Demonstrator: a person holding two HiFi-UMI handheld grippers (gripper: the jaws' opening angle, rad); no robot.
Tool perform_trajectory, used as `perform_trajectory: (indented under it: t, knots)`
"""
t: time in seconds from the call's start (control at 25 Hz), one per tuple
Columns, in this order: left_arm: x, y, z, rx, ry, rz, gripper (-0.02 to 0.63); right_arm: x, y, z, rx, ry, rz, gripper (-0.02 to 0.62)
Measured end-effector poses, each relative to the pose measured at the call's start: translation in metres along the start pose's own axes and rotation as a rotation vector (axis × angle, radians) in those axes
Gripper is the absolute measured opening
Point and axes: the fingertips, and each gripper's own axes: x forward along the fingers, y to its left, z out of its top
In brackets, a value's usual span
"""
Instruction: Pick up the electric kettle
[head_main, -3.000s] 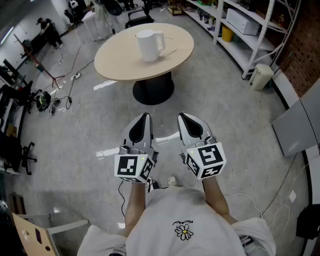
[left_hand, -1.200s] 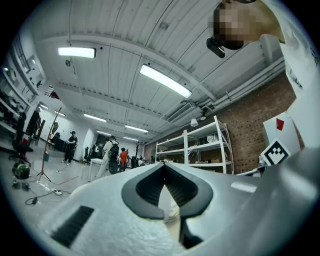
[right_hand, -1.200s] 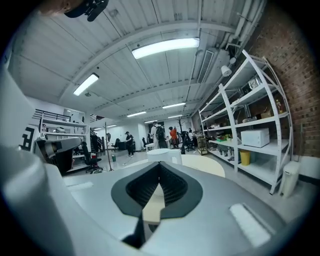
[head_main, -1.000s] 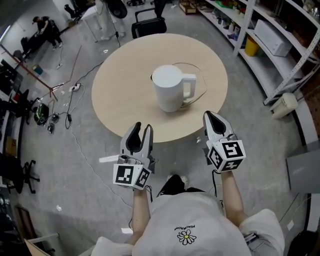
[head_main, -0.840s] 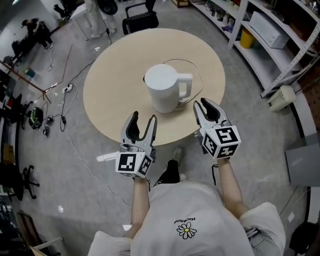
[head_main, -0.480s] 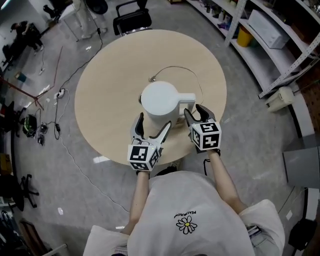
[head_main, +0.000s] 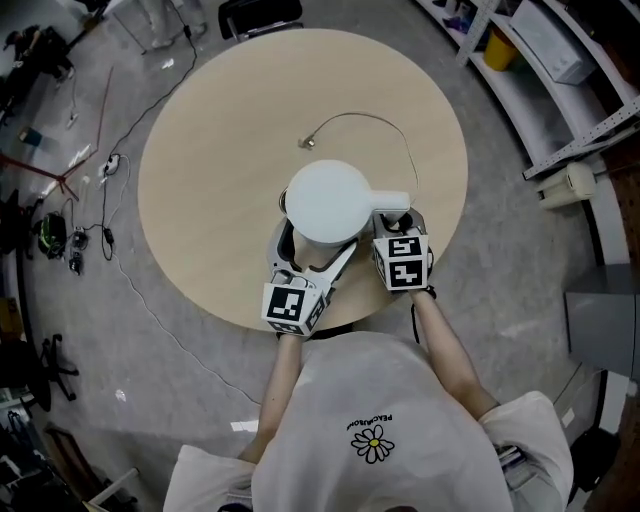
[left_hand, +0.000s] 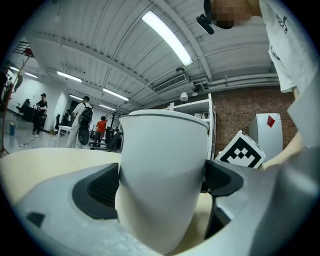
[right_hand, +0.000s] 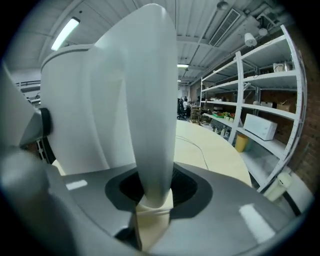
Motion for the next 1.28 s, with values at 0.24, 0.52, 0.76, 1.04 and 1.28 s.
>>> perform_trajectory:
  t: [0.24,0.52,0.76,1.04,1.28]
  knots:
    - [0.001,0.001,0.000,0.015,0.002,-0.008,0.535,0.000,0.000,0.002,0.001,-0.017,0.001,0.106]
    - [0.003,-0.002,0.003,0.051,0.050,0.007,0.528,0.002,-0.002,0.002,-0.014,-0.021,0.007,0.106]
    - [0.004,-0.011,0.029,0.104,0.038,-0.013,0.528,-0.011,-0.005,0.023,-0.006,-0.066,0.000,0.106]
    - [0.004,-0.013,0.114,0.105,-0.049,-0.010,0.526,-0.052,-0.007,0.110,-0.026,-0.219,0.008,0.106]
    - [-0.009,-0.021,0.185,0.098,-0.113,-0.012,0.523,-0.098,-0.001,0.174,-0.030,-0.328,0.020,0.107]
